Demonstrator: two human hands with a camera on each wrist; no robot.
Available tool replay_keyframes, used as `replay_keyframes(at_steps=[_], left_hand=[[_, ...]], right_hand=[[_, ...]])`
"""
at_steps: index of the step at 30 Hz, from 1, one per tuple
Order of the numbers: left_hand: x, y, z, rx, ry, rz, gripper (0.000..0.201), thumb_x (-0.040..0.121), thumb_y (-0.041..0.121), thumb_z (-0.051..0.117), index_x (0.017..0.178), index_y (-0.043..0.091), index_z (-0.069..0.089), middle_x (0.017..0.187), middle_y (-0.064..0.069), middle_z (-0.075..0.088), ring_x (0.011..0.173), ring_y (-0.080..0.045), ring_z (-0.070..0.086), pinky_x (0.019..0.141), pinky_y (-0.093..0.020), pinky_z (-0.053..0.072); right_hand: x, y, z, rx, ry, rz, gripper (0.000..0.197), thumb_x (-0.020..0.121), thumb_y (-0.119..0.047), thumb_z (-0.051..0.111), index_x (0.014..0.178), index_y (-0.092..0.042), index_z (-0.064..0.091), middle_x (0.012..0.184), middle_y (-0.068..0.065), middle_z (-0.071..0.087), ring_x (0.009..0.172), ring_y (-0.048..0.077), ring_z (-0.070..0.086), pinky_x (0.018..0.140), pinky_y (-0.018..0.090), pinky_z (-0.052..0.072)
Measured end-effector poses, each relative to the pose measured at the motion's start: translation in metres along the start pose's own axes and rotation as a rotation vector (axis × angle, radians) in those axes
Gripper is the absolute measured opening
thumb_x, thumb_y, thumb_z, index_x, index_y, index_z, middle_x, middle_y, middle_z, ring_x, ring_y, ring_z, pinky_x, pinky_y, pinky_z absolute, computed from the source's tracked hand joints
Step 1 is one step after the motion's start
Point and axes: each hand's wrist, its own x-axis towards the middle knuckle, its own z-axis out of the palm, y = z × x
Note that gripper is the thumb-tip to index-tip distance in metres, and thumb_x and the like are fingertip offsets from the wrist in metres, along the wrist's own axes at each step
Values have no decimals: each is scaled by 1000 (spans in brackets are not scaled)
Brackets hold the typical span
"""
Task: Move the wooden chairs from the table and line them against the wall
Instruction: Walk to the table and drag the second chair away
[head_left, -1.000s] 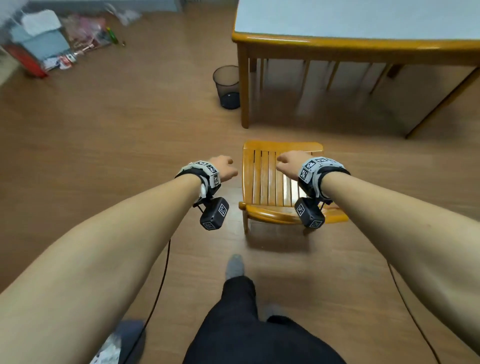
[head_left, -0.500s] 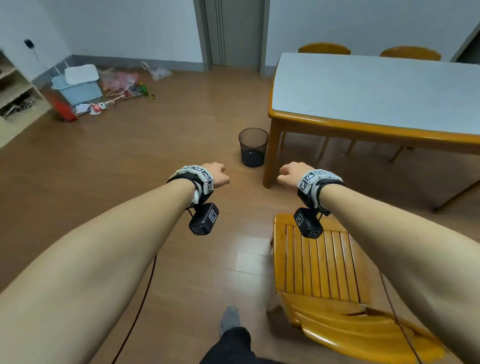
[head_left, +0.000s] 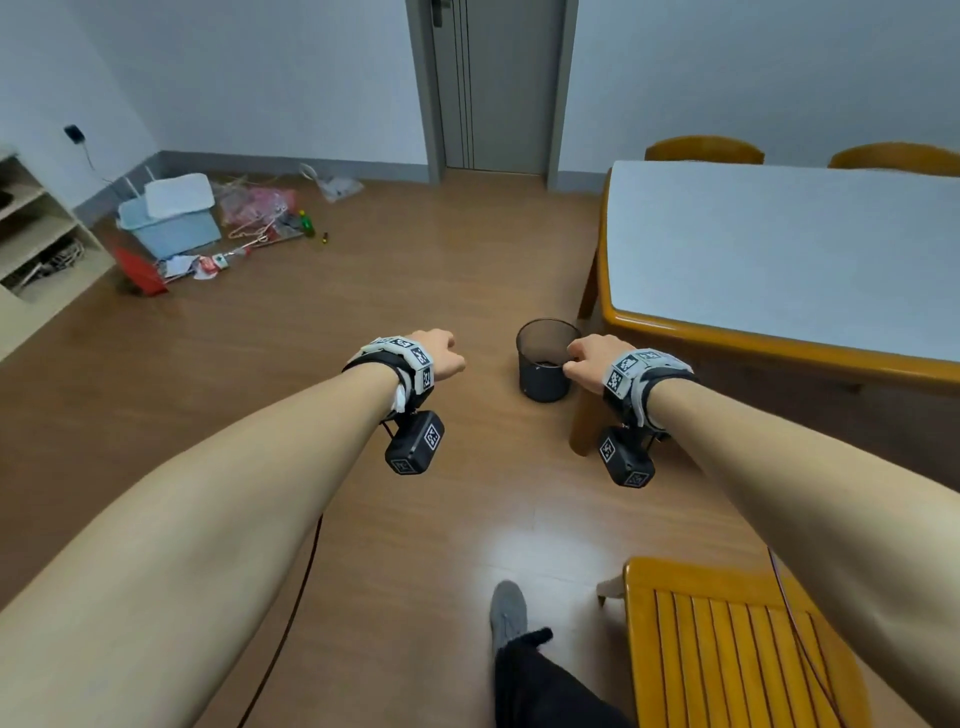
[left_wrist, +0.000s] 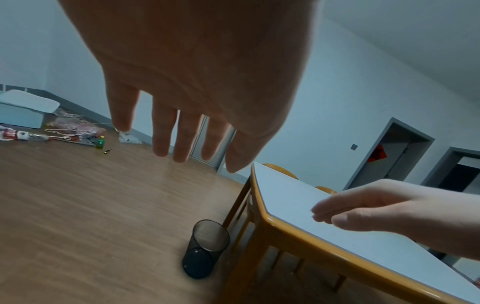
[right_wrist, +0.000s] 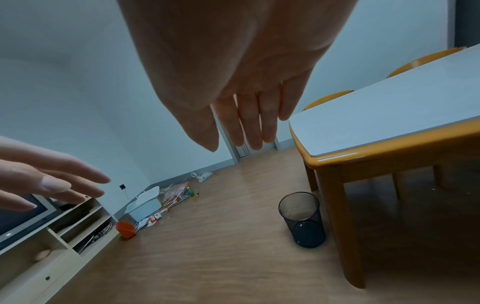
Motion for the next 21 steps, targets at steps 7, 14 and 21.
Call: replay_keyframes(at_steps=[7,14,21], left_hand=[[157,-29,-75,31,-34,-18,58,97,37,50,151,18,42,151,-7,48,135,-30,48,104,-36,42],[307,-73,-167,-7,4,-37,57,91,40,48,145,22,50,143,-7,56,126,-31,54,102,-39,46],[499,-102,-217,6,-14,48,46,95,40,42,132,20,59,130,-9,63,111,-32,60,86,-35,47]], right_hand=[[186,-30,-49,79,-71,45,46,86,-35,55,125,-14,65,123,14,66,108,34,63,91,40,54],[351,-74,-113,136,-41,47,56,93,-36,57,145,-15,53,145,10,56,131,30,54,106,37,43],[510,-92,-144,127,-40,111,55,94,-38,56,144,-15,54,143,9,57,128,30,56,104,37,44]])
